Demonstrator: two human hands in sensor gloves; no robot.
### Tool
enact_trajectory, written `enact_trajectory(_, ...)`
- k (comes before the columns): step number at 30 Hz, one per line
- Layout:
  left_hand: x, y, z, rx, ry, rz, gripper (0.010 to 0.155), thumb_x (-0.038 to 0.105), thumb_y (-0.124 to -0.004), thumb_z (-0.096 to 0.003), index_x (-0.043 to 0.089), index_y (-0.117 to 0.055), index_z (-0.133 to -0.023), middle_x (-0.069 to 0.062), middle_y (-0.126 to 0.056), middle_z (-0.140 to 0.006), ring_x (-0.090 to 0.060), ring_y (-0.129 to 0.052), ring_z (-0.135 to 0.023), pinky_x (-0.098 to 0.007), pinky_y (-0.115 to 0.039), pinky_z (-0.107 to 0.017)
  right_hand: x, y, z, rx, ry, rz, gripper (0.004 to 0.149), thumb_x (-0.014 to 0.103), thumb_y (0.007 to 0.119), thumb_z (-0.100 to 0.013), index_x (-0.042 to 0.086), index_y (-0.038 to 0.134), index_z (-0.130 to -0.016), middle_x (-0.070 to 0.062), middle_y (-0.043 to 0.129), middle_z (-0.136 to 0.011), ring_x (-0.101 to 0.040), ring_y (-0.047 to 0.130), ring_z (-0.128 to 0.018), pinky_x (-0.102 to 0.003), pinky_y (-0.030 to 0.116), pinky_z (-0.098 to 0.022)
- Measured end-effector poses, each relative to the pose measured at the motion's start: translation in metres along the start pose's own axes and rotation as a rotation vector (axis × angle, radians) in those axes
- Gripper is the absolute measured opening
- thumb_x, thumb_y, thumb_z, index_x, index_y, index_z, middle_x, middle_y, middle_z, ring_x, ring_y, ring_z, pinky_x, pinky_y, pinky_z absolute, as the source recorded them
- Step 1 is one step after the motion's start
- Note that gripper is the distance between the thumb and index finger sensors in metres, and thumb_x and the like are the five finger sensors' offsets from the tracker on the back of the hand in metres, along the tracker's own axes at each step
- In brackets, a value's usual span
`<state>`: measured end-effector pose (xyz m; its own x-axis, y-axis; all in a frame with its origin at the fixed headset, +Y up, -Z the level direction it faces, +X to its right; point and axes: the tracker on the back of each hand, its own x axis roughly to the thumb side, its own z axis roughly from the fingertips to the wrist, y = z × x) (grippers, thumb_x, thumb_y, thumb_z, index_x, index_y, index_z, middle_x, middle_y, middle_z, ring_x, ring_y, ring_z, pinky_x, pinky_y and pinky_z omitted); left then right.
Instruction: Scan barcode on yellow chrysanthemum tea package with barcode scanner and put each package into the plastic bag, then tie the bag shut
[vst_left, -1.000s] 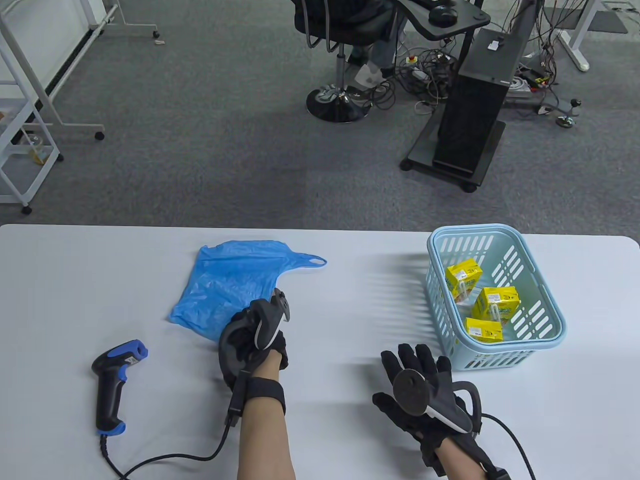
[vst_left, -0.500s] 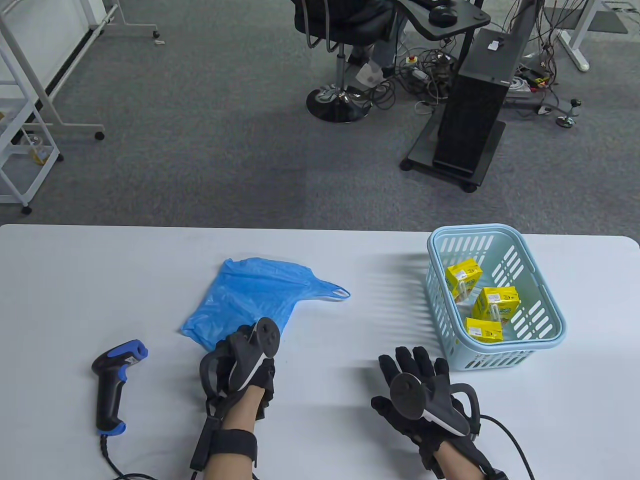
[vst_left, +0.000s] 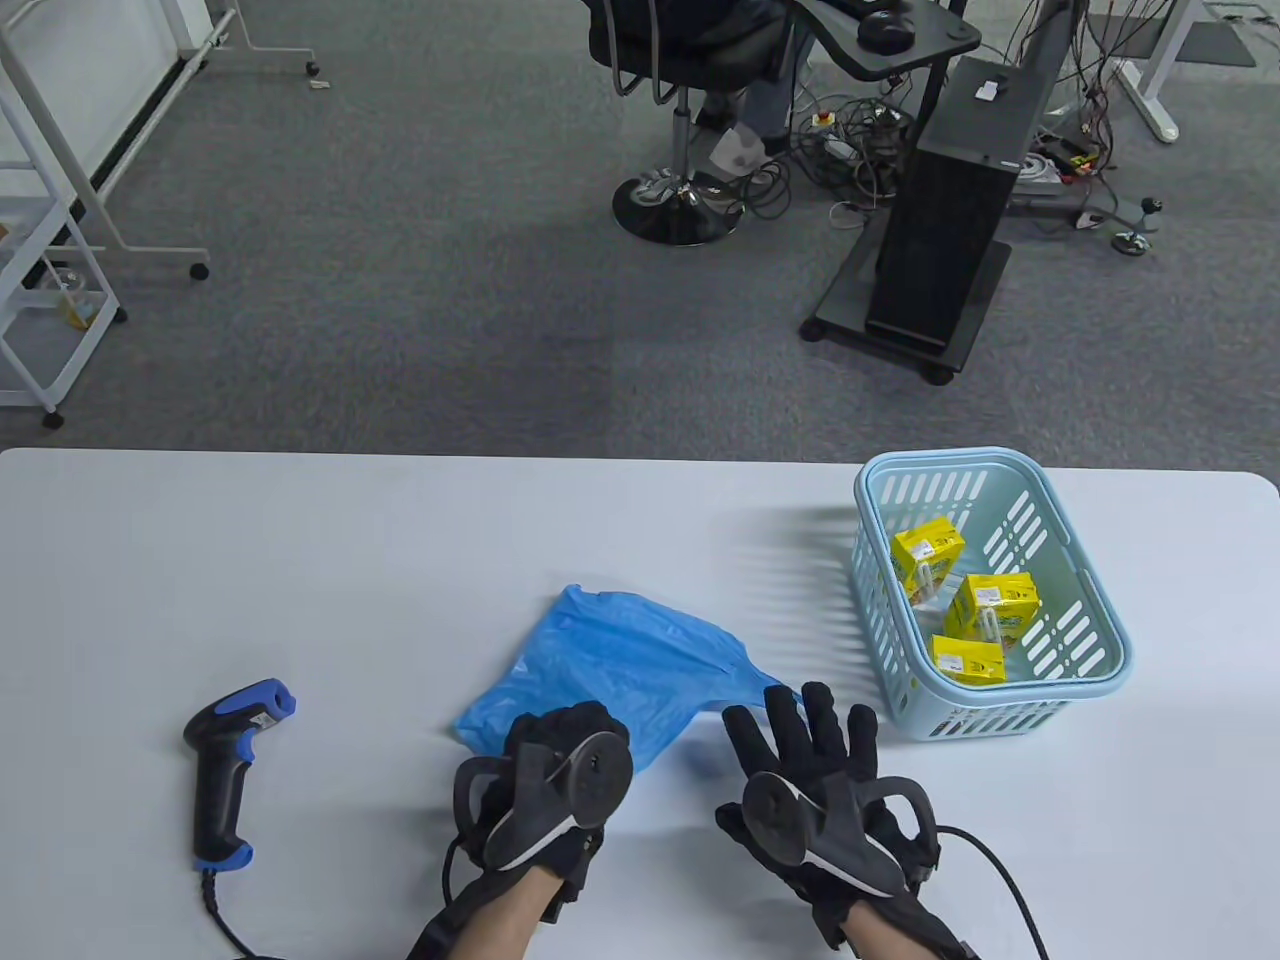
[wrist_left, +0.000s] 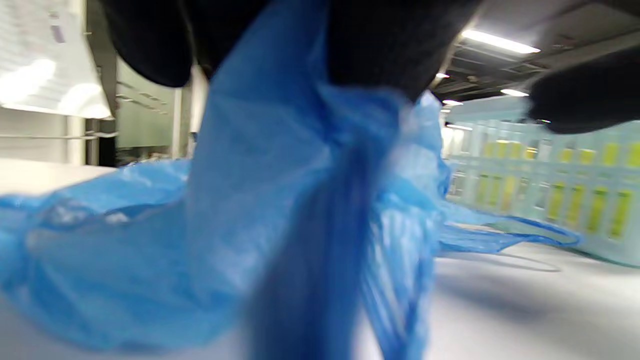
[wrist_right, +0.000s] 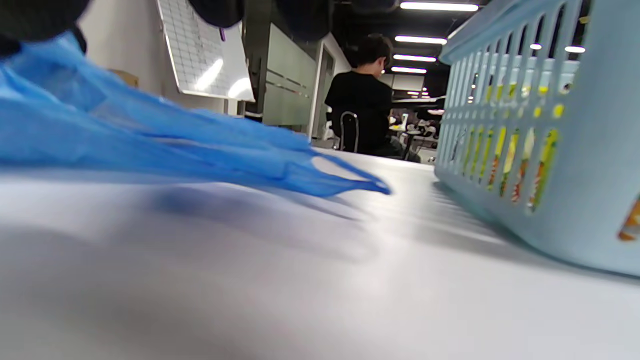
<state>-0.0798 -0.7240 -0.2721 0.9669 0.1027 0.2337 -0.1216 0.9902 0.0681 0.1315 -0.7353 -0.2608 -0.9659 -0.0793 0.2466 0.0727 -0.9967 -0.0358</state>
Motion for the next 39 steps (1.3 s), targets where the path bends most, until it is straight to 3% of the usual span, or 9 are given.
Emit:
enact_trajectory(11,0.045,0.003,0.013,-0.087,-0.253,0.158,0.035,0.028,-0.091,-0.0424,0.038,-0.09,-0.076,0.001,-0.092,-0.092,-0.025,-0.095,-0.088,-0.059,-0.069,-0.065,-0.001,0.005,-0.002,-0.009,0.009,-0.015,0.088,0.064,0.068,-0.032,0.033,0.039,-0.11,-0.01,0.035,-0.115,-0.04,0.03,-0.107,-0.071,0.027,-0.072)
enact_trajectory(14,0.045,0.003,0.013,-0.097,-0.265,0.179,0.035,0.028,-0.091,-0.042,0.039,-0.091,-0.075,0.005,-0.092,-0.092,-0.025,-0.094,-0.088,-0.06,-0.069,-0.065,-0.002,0.006,-0.003,-0.03,0.027,0.002,0.076,0.054,0.068,-0.037,0.035,0.047,-0.107,-0.009,0.039,-0.114,-0.038,0.033,-0.107,-0.07,0.029,-0.072)
enact_trajectory(17,0.047,0.007,0.013,-0.13,-0.275,0.322,0.035,0.026,-0.091,-0.0426,0.037,-0.091,-0.076,0.001,-0.092,-0.092,-0.027,-0.094,-0.088,-0.06,-0.068,-0.065,-0.009,0.014,-0.006,-0.034,0.043,0.03,0.067,0.048,0.068,-0.038,0.036,0.058,-0.103,-0.008,0.046,-0.112,-0.037,0.041,-0.106,-0.068,0.034,-0.072)
enact_trajectory(21,0.048,0.007,0.012,-0.115,-0.18,0.148,0.036,0.027,-0.091,-0.0434,0.035,-0.09,-0.078,0.0,-0.091,-0.093,-0.028,-0.092,-0.089,-0.06,-0.066,-0.066,-0.019,0.011,-0.007,-0.086,0.076,0.009,0.056,0.042,0.068,-0.039,0.034,0.074,-0.094,-0.008,0.061,-0.106,-0.031,0.068,-0.097,-0.058,0.056,-0.071)
enact_trajectory(24,0.041,-0.002,0.012,-0.078,-0.086,-0.025,0.039,0.028,-0.09,-0.0441,0.033,-0.089,-0.082,-0.002,-0.091,-0.094,-0.03,-0.092,-0.089,-0.058,-0.068,-0.065,-0.02,0.003,-0.003,-0.153,0.087,0.021,0.049,0.043,0.071,-0.037,0.031,0.086,-0.082,-0.004,0.077,-0.096,-0.024,0.086,-0.082,-0.047,0.073,-0.062)
enact_trajectory(27,0.042,-0.003,0.011,-0.223,-0.078,-0.02,0.053,0.038,-0.09,-0.0444,0.028,-0.08,-0.096,-0.008,-0.083,-0.101,-0.035,-0.087,-0.092,-0.059,-0.067,-0.065,-0.018,-0.005,-0.002,-0.186,0.108,0.036,0.047,0.046,0.073,-0.036,0.026,0.09,-0.075,-0.002,0.081,-0.092,-0.019,0.093,-0.072,-0.042,0.079,-0.054)
enact_trajectory(31,0.052,0.005,0.014,-0.265,-0.103,0.161,0.079,0.057,-0.086,-0.0436,0.018,-0.065,-0.109,-0.02,-0.065,-0.111,-0.046,-0.073,-0.099,-0.064,-0.061,-0.066,-0.013,-0.012,-0.001,-0.22,0.119,0.04,0.045,0.05,0.077,-0.032,0.024,0.094,-0.065,-0.002,0.085,-0.087,-0.016,0.098,-0.061,-0.036,0.084,-0.044)
enact_trajectory(33,0.06,0.007,0.019,-0.268,-0.115,0.151,0.091,0.066,-0.081,-0.0432,0.014,-0.057,-0.114,-0.024,-0.056,-0.115,-0.05,-0.067,-0.102,-0.067,-0.058,-0.067,-0.008,-0.017,0.001,-0.248,0.114,0.048,0.045,0.053,0.077,-0.031,0.023,0.095,-0.061,-0.001,0.087,-0.085,-0.013,0.1,-0.055,-0.032,0.086,-0.039)
enact_trajectory(39,0.067,-0.004,0.019,-0.255,-0.073,0.111,0.097,0.07,-0.075,-0.0452,0.009,-0.048,-0.116,-0.028,-0.049,-0.116,-0.055,-0.063,-0.103,-0.069,-0.057,-0.067,0.012,-0.026,0.006,-0.319,0.089,0.063,0.046,0.053,0.079,-0.03,0.022,0.096,-0.059,0.0,0.091,-0.08,-0.006,0.105,-0.04,-0.022,0.09,-0.024)
